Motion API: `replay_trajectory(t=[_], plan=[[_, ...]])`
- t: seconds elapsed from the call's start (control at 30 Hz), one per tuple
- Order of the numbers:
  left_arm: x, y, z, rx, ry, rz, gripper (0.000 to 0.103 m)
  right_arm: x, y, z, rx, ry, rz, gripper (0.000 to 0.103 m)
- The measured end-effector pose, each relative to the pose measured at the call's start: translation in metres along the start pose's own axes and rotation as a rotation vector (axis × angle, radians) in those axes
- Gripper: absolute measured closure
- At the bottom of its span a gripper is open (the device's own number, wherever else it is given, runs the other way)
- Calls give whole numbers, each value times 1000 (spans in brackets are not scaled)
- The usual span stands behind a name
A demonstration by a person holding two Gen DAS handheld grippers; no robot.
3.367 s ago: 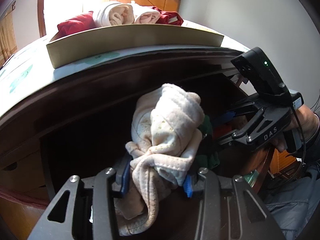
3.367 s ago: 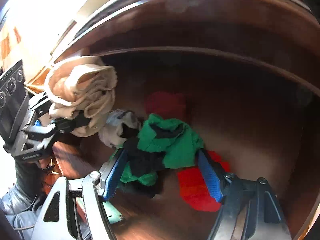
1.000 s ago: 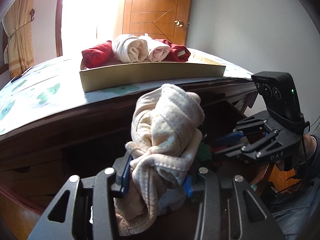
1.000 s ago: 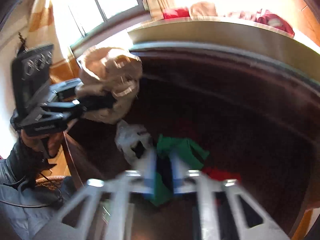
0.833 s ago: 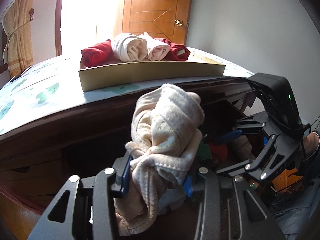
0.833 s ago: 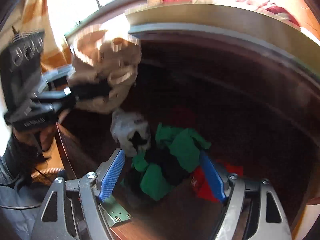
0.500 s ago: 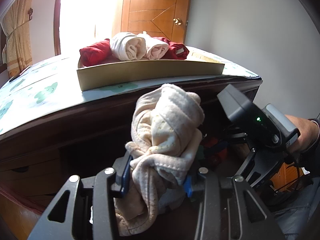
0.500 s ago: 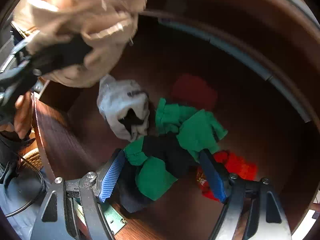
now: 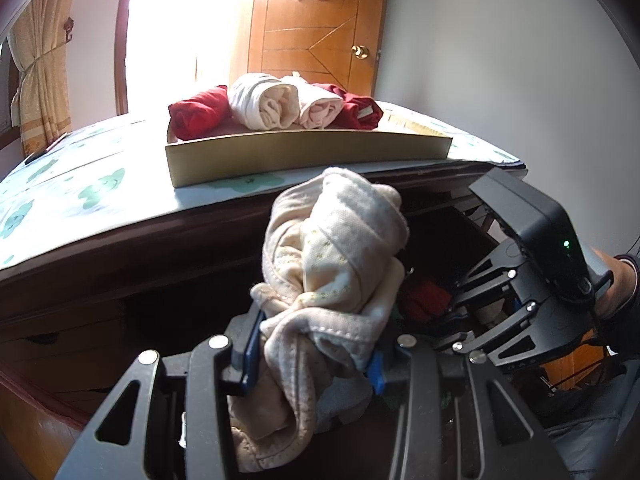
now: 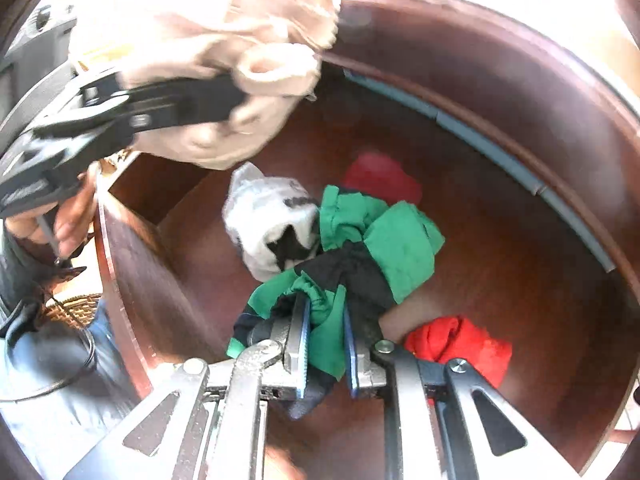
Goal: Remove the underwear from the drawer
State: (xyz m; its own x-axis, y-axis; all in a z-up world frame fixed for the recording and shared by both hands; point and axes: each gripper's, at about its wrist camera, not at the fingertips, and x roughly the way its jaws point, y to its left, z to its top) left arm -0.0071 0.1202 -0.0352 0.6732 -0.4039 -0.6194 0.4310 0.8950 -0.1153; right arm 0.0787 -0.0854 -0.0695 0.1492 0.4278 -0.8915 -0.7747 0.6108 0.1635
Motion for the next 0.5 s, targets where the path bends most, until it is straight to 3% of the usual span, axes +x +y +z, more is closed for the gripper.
replay_trajectory(t=[0.23, 0.5], plan=[[0, 1, 0, -4, -1, 7, 63, -24, 26, -25, -51, -117, -46, 88], [-1, 3, 1, -16, -13, 11, 63, -67, 14, -42, -25, -225, -30, 88]])
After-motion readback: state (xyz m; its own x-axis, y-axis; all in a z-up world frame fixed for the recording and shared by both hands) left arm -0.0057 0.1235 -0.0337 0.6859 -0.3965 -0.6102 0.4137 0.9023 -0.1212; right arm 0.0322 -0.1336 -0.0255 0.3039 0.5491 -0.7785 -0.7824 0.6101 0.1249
